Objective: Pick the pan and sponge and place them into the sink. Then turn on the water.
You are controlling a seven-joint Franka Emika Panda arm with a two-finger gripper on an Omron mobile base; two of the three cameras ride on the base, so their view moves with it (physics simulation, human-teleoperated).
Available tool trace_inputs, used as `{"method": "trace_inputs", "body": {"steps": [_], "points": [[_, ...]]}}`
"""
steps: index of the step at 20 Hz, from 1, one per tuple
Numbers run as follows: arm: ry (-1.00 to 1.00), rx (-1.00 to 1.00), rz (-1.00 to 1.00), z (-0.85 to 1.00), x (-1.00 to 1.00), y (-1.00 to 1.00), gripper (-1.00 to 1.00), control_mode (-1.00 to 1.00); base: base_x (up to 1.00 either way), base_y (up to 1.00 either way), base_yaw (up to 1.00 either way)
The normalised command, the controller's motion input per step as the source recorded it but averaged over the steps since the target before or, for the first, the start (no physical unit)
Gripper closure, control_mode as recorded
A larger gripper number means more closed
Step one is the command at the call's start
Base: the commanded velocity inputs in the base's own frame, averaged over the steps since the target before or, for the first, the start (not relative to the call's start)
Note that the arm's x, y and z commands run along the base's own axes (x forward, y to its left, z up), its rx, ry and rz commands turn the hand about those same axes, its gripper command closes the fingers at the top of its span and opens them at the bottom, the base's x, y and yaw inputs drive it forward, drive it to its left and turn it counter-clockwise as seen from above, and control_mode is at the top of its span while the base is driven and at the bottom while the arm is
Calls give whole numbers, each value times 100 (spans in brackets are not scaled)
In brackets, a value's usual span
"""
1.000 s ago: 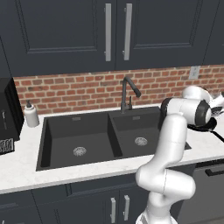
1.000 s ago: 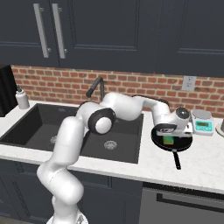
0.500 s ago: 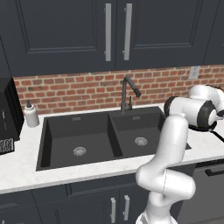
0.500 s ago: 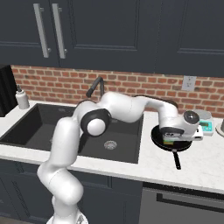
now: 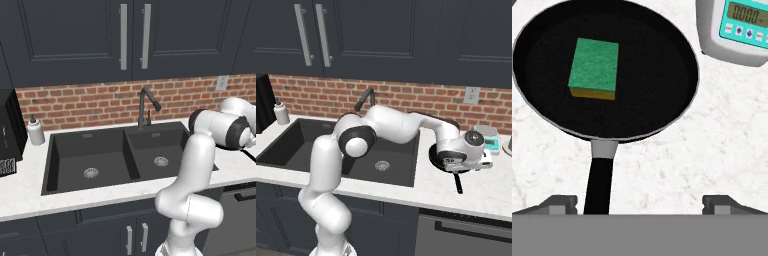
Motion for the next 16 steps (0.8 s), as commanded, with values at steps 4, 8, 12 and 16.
{"method": "trace_inputs", "body": {"steps": [4, 8, 12, 16], "points": [[10, -2, -3, -8, -56, 0, -100, -100, 0, 0, 0], [22, 0, -2, -1, -28, 0, -100, -100, 0, 0, 0], [19, 0, 0, 0, -2, 2, -100, -100, 0, 0, 0], [15, 0, 0, -1, 0, 16, -100, -100, 0, 0, 0]]}}
